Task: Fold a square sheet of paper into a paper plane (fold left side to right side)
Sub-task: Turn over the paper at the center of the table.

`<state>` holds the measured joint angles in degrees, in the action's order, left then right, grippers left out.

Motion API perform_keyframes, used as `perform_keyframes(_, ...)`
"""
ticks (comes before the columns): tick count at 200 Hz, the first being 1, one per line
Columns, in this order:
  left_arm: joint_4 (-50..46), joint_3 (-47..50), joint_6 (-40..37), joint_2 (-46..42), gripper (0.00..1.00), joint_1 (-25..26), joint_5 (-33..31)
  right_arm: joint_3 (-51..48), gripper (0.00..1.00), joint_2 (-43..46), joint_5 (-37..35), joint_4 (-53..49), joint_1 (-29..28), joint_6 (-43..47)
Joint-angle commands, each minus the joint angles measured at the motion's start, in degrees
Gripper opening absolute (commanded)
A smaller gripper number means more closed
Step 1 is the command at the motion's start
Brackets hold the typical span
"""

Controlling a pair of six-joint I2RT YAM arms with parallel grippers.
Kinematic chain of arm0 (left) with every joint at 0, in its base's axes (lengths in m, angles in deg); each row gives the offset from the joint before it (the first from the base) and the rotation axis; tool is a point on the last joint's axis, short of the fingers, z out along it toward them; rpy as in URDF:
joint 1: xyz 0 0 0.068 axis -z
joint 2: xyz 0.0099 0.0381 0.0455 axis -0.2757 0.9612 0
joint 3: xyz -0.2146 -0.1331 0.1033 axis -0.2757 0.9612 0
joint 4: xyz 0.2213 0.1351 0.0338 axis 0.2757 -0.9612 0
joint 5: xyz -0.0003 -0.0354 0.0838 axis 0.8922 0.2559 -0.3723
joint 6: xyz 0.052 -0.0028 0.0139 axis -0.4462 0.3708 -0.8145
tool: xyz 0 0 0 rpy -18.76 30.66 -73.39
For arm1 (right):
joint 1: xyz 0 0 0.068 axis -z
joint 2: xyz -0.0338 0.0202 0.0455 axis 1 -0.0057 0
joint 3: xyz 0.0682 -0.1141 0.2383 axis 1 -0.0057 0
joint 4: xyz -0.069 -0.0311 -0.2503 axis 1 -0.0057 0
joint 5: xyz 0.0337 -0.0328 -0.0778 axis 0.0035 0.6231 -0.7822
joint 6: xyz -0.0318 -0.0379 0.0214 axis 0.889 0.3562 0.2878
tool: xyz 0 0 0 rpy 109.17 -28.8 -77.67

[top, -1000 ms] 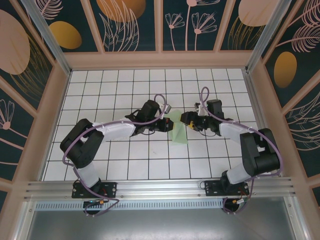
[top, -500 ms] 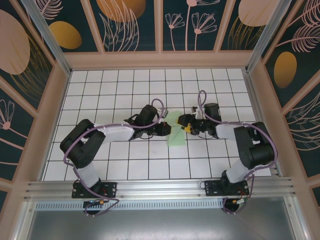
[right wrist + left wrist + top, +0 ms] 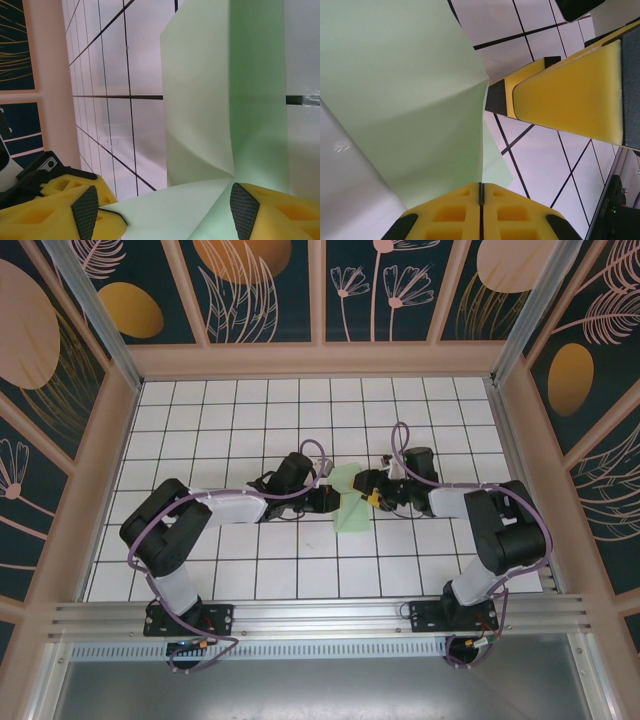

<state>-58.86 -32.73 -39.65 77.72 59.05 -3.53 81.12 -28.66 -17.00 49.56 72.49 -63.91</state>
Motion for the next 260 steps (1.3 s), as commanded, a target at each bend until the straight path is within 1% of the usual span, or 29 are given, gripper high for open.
perform_keyframes(1,1.66,1.08,0.45,-1.36,0.09,-0.44,-0.30,2.52,0.73,-2.02,0.55,0.03,0.27,0.92)
perform_keyframes(44,1.57,0.98,0.46,-1.08,0.10,-0.48,-0.60,3.78,0.67,-4.84,1.71,0.67,-0.25,0.34)
perform_keyframes(70,0.50,0.64,0.18,-0.21,0.16,-0.47,-1.77,3.34,0.65,-5.10,2.45,2.48,-0.52,-0.29)
perform_keyframes(117,-1.90,-0.51,-0.97,1.62,0.24,-0.47,-5.02,4.24,0.65,-5.97,2.85,2.29,-1.05,0.38)
perform_keyframes(154,-3.20,-1.67,-1.60,3.22,0.25,-0.46,-5.60,5.10,0.64,-6.28,2.20,0.31,-1.92,2.01)
perform_keyframes(175,-3.38,-1.80,-1.61,3.84,0.25,-0.49,-6.56,5.64,0.62,-6.64,2.21,-1.10,-2.15,2.69)
perform_keyframes(211,-4.49,-3.27,-1.91,5.43,0.26,-0.43,-6.91,6.15,0.61,-6.40,1.15,-2.53,-2.80,3.70)
perform_keyframes(260,-4.90,-3.81,-2.34,6.41,0.28,-0.42,-7.37,7.12,0.50,-7.13,-0.16,-5.20,-3.69,5.24)
